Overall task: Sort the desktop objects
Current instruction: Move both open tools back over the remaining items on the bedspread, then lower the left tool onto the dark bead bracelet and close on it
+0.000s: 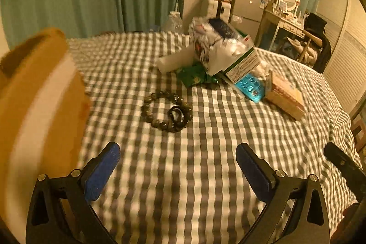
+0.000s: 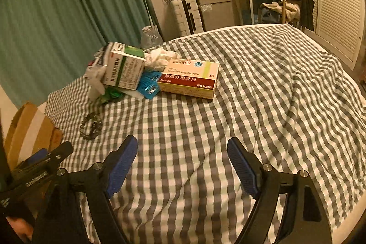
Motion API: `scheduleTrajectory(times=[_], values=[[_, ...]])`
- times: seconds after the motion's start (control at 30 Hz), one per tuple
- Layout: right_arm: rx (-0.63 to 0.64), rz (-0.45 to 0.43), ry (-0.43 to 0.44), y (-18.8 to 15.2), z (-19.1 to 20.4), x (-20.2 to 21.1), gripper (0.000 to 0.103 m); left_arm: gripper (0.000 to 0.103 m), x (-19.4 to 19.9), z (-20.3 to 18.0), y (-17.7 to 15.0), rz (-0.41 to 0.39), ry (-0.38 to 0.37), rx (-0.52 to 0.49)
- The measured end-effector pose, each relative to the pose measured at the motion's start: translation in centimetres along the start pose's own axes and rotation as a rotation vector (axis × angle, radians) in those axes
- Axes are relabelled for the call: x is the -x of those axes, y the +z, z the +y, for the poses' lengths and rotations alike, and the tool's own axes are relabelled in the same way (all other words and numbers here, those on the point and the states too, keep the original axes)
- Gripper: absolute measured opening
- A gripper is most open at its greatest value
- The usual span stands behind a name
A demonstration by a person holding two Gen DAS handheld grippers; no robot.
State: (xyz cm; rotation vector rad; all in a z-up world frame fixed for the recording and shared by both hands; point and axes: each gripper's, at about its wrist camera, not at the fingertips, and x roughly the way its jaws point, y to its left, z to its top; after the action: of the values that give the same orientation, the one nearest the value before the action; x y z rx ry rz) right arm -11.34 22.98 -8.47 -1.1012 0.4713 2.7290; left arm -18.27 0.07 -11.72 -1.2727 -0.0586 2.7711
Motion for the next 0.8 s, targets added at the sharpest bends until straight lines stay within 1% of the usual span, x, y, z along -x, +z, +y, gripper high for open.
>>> scheduleTrajectory(times=[0.1, 0.17, 0.27, 0.3, 0.33, 0.37, 0.4, 0.43, 0.47, 0.5, 0.53, 0.57, 0.6, 0.7, 0.73, 0.77, 0.8], values=[[0.022, 0.001, -0.034, 1.0, -0.6, -2.0, 0.081, 0.103, -2.7, 0.5, 0.6, 0.003, -0.016, 0.028], [0.010, 0.018, -0.043, 1.3, -1.2, -3.2, 0.081, 0.103, -4.5, 0.8, 1.1, 0.014, -0.016, 0.041], [-0.041, 0.056, -0.024, 1.4, -2.4, -4.7, 0.081, 0.103, -7.8, 1.0, 1.7, 0.043, 0.027, 0.025], [-0.055, 0.063, -0.018, 1.4, -2.7, -4.9, 0.081, 0.103, -8.8, 1.0, 1.7, 0.056, 0.047, 0.020], [-0.058, 0.064, -0.018, 1.5, -2.8, -5.1, 0.081, 0.103, -10.2, 1.0, 1.8, 0.086, 0.085, 0.009], [-0.052, 0.062, -0.021, 1.5, -2.8, -5.2, 0.081, 0.103, -10.4, 1.0, 1.9, 0.070, 0.083, 0.006], [-0.042, 0.061, -0.027, 1.5, -2.7, -5.3, 0.081, 0.103, -10.3, 1.0, 2.1, 0.036, 0.077, 0.012], [-0.032, 0.064, -0.033, 1.5, -2.5, -5.5, 0.081, 0.103, -10.5, 1.1, 2.3, 0.037, 0.056, 0.019], [-0.022, 0.072, -0.036, 1.4, -2.4, -5.7, 0.081, 0.095, -10.4, 1.1, 2.5, 0.027, 0.043, 0.018], [-0.013, 0.081, -0.036, 1.3, -2.1, -5.9, 0.081, 0.079, -10.3, 1.1, 2.6, 0.015, 0.035, 0.010], [-0.005, 0.090, -0.030, 1.2, -1.9, -6.1, 0.081, 0.068, -10.0, 1.1, 2.6, 0.008, 0.044, -0.002], [0.007, 0.101, -0.017, 1.0, -1.6, -6.3, 0.081, 0.051, -9.8, 1.1, 2.6, 0.006, 0.046, -0.008], [0.016, 0.105, -0.011, 0.9, -1.3, -6.3, 0.081, 0.041, -9.5, 1.1, 2.6, 0.012, 0.029, -0.014], [0.067, 0.096, -0.020, 0.6, -0.1, -5.8, 0.081, 0.034, -8.2, 1.6, 2.6, 0.019, -0.021, 0.005], [0.083, 0.090, -0.026, 0.5, 0.3, -5.5, 0.081, 0.032, -7.2, 1.8, 2.5, -0.001, -0.032, 0.014], [0.098, 0.084, -0.027, 0.5, 0.6, -5.3, 0.081, 0.026, -6.2, 2.0, 2.5, -0.019, -0.044, 0.018], [0.108, 0.080, -0.026, 0.4, 0.9, -5.1, 0.081, 0.019, -5.2, 2.1, 2.4, -0.038, -0.059, 0.020]])
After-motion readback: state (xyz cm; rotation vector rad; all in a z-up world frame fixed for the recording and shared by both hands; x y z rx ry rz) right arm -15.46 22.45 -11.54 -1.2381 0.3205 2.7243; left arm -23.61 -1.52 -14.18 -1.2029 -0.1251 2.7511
